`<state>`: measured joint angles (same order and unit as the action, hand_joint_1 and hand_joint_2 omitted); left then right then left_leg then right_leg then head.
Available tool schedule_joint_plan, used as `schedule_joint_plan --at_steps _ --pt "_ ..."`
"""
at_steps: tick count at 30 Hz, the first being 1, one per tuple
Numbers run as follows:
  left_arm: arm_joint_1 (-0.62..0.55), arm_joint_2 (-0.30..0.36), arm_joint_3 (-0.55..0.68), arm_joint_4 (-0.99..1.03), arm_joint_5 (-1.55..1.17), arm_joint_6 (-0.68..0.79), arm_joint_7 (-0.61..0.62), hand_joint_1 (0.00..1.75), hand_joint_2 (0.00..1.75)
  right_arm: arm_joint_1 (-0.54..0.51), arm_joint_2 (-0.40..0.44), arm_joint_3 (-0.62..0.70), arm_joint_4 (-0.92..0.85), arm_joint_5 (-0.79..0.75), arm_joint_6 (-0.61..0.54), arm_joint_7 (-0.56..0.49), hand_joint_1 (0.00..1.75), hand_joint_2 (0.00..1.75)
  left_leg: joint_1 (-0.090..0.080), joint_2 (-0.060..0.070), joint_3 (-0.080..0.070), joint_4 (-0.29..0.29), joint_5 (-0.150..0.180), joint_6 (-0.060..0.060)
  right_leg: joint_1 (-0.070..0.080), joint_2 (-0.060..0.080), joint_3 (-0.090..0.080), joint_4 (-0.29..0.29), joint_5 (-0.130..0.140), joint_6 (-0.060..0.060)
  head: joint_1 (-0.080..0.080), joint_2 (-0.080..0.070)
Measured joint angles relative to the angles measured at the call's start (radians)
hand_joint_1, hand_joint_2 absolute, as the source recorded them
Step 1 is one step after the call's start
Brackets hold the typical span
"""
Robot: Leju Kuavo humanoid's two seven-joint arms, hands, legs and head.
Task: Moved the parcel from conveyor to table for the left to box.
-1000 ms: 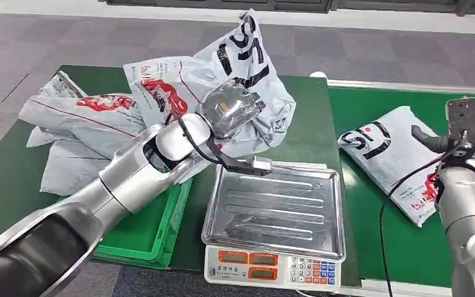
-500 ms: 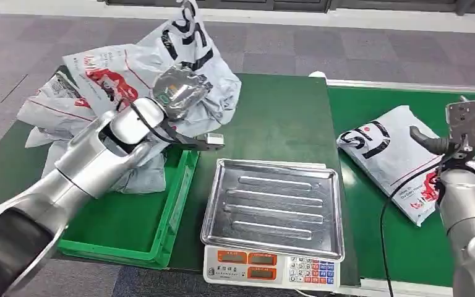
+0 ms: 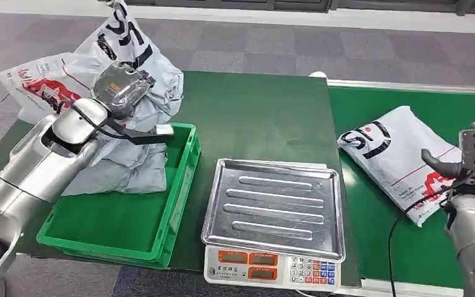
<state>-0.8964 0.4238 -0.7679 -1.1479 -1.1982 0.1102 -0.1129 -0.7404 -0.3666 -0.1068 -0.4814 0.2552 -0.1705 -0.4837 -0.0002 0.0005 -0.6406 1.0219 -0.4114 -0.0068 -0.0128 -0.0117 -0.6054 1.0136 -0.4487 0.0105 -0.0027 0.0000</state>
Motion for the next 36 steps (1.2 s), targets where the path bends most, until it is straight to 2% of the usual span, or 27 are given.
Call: schedule_joint_plan --at_steps 10,23,28,36 --pt "0.101 0.058 0.063 -0.119 -0.004 -0.012 0.000 1.75 1.75 0.049 -0.019 -0.024 -0.043 -0.004 0.006 0.005 0.00 1.75 0.000 0.000 0.000 0.000 0.000 0.000 0.000 0.000 0.000 0.000 0.000 0.000 0.000 0.000" --pt "0.203 0.092 0.113 -0.243 0.035 -0.077 -0.026 1.75 1.75 0.072 -0.026 -0.038 -0.067 -0.004 0.014 0.016 0.00 1.75 0.000 0.000 0.000 0.000 0.000 0.000 0.000 0.000 -0.001 0.000 0.000 0.000 0.000 0.000" --pt "0.220 0.108 0.137 -0.283 0.155 -0.168 -0.070 1.75 1.75 0.070 -0.031 -0.038 -0.067 -0.003 0.025 0.013 0.00 1.75 0.000 0.000 0.000 0.000 0.000 0.000 0.000 0.000 -0.001 0.000 0.000 0.000 0.000 0.000" --pt "0.231 0.126 0.156 -0.313 0.166 -0.178 -0.076 1.75 1.75 0.066 -0.034 -0.038 -0.067 -0.003 0.024 0.010 0.00 1.75 0.000 0.000 0.000 0.000 0.000 0.000 0.000 0.000 0.000 0.000 0.000 0.000 0.000 0.000"
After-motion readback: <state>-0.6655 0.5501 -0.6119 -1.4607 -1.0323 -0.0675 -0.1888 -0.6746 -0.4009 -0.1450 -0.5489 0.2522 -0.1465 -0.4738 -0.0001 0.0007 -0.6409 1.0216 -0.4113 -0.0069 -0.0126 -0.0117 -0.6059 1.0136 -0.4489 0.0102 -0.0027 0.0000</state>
